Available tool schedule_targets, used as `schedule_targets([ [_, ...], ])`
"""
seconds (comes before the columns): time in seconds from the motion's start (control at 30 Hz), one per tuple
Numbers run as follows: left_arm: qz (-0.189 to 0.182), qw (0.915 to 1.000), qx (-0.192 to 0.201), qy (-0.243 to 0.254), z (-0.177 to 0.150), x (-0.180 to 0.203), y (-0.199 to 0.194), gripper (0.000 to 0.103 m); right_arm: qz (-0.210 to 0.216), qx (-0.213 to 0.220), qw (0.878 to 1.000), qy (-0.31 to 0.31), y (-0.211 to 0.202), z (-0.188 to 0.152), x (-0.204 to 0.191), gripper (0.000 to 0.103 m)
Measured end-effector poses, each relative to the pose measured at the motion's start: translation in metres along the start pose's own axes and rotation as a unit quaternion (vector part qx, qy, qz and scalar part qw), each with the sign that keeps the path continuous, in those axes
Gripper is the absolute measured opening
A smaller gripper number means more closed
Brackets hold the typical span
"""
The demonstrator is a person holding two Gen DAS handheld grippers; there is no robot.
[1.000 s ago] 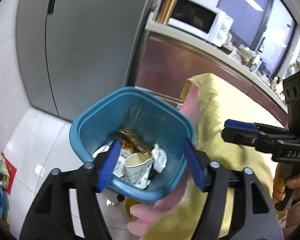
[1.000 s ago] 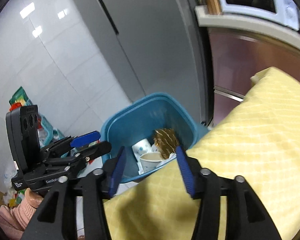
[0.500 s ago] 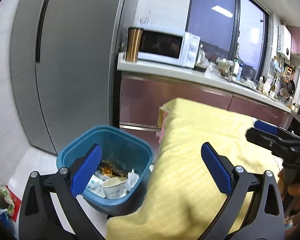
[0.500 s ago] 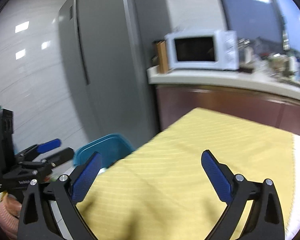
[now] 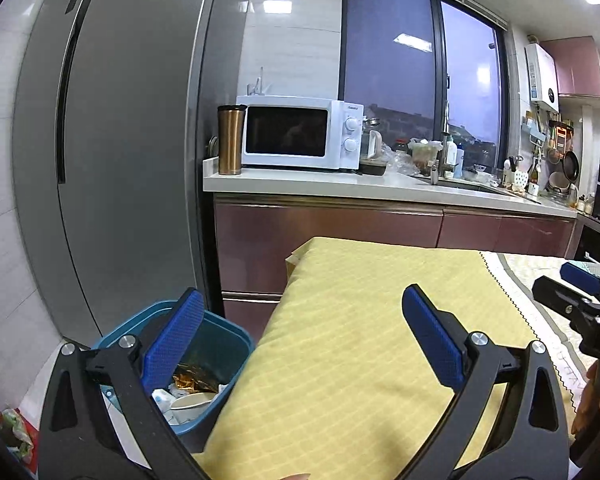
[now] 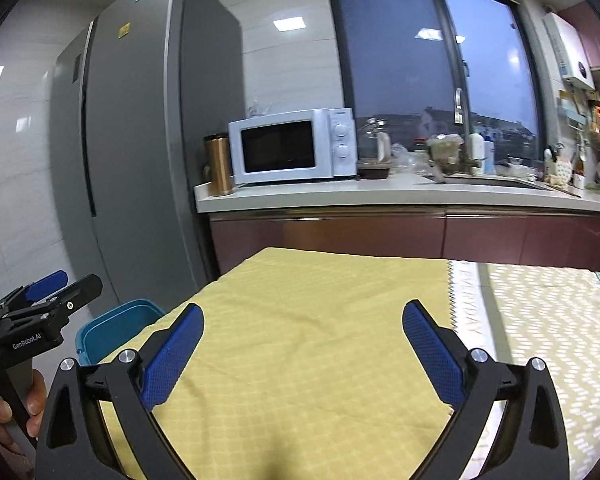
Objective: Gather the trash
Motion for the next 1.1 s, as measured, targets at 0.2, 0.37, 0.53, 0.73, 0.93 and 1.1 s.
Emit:
schedule_targets([
  [0.2, -0.003, 0.9999, 0.004, 0.01, -0.002, 0.013, 0.005, 0.097, -0.022, 0.013, 0.999, 0.019, -0.013, -0.001, 0.021, 0.096],
  [0.37, -0.001, 0.9998, 0.009, 0.02, -0.003, 0.023, 0.004, 0.097, -0.038, 0.022, 0.999, 0.027, -0.017, -0.001, 0.034, 0.096],
  [0.53, -0.002, 0.9995, 0.017, 0.028, -0.001, 0.03, 0.004, 0.097, -0.043, 0.025, 0.998, 0.031, -0.02, -0.003, 0.042, 0.096],
  [0.73, -0.005, 0.9992, 0.021, 0.034, -0.002, 0.036, 0.004, 0.097, -0.05, 0.03, 0.998, 0.033, -0.023, -0.004, 0.047, 0.096],
  [0.93, -0.004, 0.9992, 0.021, 0.035, -0.001, 0.036, 0.004, 0.097, -0.051, 0.034, 0.997, 0.036, -0.026, -0.005, 0.049, 0.096],
  [1.1, -0.003, 0.9992, 0.023, 0.034, 0.001, 0.036, 0.003, 0.097, -0.051, 0.034, 0.998, 0.035, -0.026, -0.005, 0.05, 0.096],
])
Point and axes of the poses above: each gripper's, at about its wrist camera, not at the fingertips, and y roughly the way its jaws point, x to its right, z to its top, the point moved 10 cm from there along y, roughly the way its jaws point, and after that the axes turned 1 degree about x, right-handed, at the moved point
